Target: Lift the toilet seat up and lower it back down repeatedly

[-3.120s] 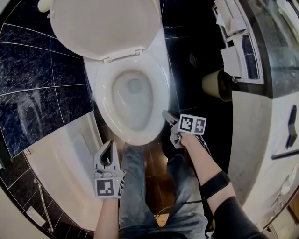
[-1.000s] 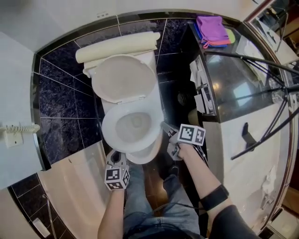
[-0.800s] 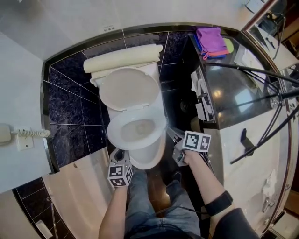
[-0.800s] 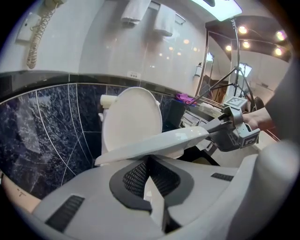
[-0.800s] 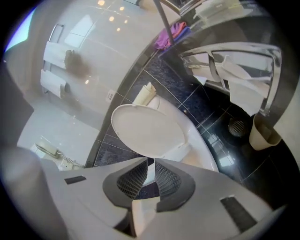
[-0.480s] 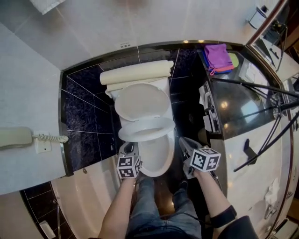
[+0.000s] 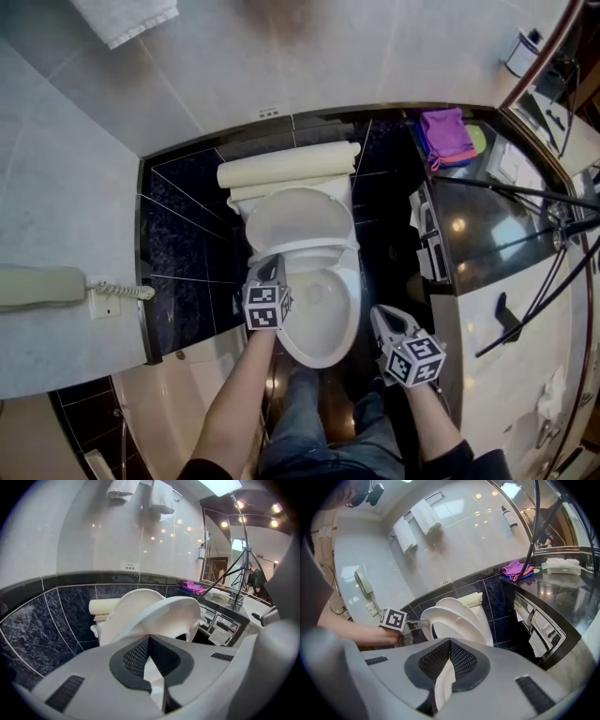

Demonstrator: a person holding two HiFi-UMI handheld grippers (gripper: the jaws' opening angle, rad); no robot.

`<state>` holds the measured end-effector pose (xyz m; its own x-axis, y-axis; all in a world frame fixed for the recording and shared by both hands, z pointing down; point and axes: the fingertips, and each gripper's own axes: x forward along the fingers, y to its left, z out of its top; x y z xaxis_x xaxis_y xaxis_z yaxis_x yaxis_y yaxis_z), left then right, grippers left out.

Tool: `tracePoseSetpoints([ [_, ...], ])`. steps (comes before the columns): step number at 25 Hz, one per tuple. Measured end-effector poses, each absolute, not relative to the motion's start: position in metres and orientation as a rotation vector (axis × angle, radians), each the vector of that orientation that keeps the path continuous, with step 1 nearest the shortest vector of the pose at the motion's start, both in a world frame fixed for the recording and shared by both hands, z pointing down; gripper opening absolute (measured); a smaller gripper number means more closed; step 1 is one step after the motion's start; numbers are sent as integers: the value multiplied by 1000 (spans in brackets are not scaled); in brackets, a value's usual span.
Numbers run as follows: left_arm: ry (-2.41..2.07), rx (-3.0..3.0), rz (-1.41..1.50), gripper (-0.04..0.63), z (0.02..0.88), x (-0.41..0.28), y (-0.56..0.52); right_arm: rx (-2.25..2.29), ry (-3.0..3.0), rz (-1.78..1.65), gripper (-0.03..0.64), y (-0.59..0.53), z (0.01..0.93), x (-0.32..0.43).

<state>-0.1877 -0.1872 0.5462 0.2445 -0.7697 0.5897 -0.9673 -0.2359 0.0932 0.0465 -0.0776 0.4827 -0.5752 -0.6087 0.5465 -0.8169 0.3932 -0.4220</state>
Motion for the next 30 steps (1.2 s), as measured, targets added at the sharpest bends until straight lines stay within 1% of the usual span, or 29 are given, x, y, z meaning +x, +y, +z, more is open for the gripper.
tracePoseSetpoints([
  [8,-1596,2109,660,-3,548,-199,-243,1249,-2343,964,15,-80,484,44],
  [15,-1603,2134,671,-3,538,-200,-253,1242,-2345,932,15,-83,481,44],
  [21,-1607,2142,680,-3,513,-196,-220,1208,-2355,867,15,-80,469,43],
  [30,-1666,2155,637,-3,424,-178,-113,1116,-2445,738,15,-58,414,48],
])
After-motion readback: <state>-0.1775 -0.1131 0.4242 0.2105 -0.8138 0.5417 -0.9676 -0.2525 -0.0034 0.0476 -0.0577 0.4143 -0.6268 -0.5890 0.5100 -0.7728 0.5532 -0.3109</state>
